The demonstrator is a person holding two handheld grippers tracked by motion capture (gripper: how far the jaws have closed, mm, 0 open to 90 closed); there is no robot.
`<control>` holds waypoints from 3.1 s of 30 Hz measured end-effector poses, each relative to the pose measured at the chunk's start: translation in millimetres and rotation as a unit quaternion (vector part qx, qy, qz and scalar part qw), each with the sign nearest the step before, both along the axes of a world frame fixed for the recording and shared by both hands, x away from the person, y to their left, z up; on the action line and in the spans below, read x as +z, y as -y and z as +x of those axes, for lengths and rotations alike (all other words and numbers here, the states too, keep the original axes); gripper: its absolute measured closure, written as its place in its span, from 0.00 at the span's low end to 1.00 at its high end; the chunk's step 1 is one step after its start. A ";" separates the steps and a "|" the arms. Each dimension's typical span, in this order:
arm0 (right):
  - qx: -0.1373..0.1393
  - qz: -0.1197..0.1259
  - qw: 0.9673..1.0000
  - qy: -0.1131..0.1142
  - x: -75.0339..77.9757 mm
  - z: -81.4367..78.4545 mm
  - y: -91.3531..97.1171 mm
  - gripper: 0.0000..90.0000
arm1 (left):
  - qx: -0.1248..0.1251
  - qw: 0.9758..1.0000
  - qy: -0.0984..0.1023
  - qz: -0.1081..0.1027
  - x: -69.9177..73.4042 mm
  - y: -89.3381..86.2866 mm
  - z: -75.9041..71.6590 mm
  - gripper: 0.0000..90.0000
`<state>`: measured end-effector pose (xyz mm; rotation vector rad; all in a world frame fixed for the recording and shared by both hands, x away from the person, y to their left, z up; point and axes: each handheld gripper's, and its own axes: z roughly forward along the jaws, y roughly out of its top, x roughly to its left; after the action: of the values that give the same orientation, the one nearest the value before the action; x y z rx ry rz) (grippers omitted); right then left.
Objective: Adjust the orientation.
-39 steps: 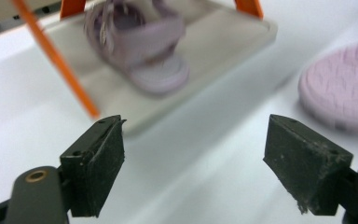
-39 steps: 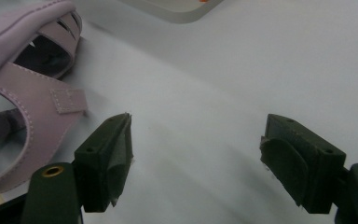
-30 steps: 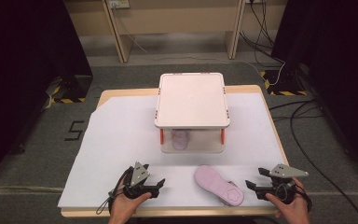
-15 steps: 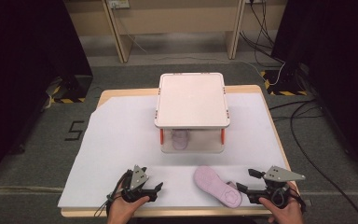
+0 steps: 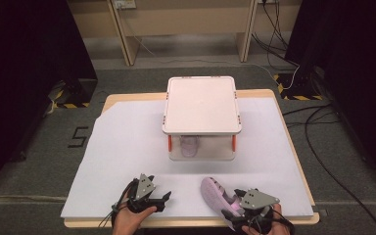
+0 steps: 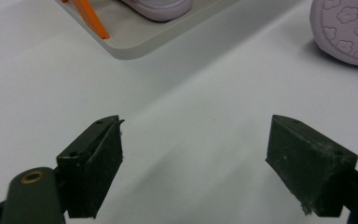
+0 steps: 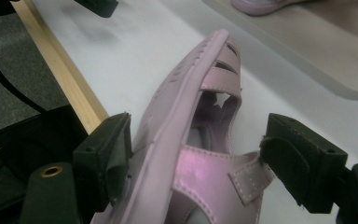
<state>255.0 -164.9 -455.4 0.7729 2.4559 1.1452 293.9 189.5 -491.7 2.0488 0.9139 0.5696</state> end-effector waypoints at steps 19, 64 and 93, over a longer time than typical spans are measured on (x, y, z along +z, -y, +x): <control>0.083 -0.046 0.994 -0.058 2.0 13.7 -26.6 0.67 | -0.001 1.000 -0.006 -0.001 -1.5 0.8 1.1 0.21; 0.028 -0.025 0.999 0.003 23.6 21.6 15.5 0.42 | -0.003 1.000 -0.006 0.008 -1.7 0.7 2.0 0.21; 0.025 -0.025 0.999 0.021 16.7 23.0 71.3 0.42 | -0.003 1.000 -0.007 0.006 -0.9 0.6 3.3 0.21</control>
<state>278.0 -236.1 -438.7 0.6692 2.4720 1.1024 297.1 188.8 -492.6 2.0676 0.9131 0.5589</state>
